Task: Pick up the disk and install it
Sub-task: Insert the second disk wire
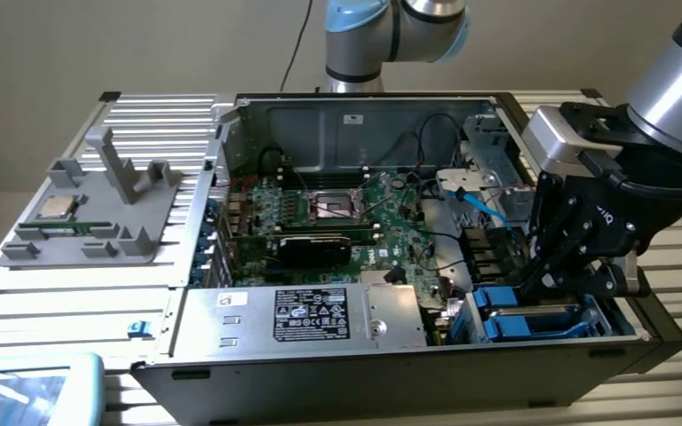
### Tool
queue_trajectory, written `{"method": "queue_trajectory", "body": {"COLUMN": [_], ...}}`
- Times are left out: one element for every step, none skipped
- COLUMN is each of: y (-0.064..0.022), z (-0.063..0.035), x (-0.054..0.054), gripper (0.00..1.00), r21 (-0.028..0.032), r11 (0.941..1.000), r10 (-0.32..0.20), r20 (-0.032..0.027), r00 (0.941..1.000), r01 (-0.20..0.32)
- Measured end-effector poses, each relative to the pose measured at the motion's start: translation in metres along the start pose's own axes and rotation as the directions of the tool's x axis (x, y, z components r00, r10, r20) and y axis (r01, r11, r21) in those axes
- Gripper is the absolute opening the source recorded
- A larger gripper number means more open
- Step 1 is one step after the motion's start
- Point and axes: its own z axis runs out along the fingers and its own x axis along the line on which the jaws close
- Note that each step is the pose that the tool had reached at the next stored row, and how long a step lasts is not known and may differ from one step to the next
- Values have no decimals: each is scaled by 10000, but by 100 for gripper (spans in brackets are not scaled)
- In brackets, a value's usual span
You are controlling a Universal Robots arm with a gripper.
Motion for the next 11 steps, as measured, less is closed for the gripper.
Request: {"method": "queue_trajectory", "body": {"y": [0,-1,-1,0,0,2,4,7,13,19,25], "z": [0,0,0,0,-3,-13,-29,-54,-94,-138,-183], "x": [0,0,0,0,0,-1,-2,-4,-6,-8,-9], "gripper": [16,16,17,17,24,24,24,24,24,24,24], "r21": [-1,1,1,-1,-1,0,0,-1,-1,-1,0], "r11": [10000,10000,10000,10000,10000,10000,10000,10000,10000,10000,10000], "r10": [0,1,1,2,4,6,6,8,10,13,16], "r20": [0,1,2,4,4,2,2,2,-2,-7,-18], "r00": [10000,10000,10000,10000,10000,10000,10000,10000,10000,10000,10000], "r01": [0,-1,-1,-2,-4,-6,-6,-8,-10,-13,-16]}}
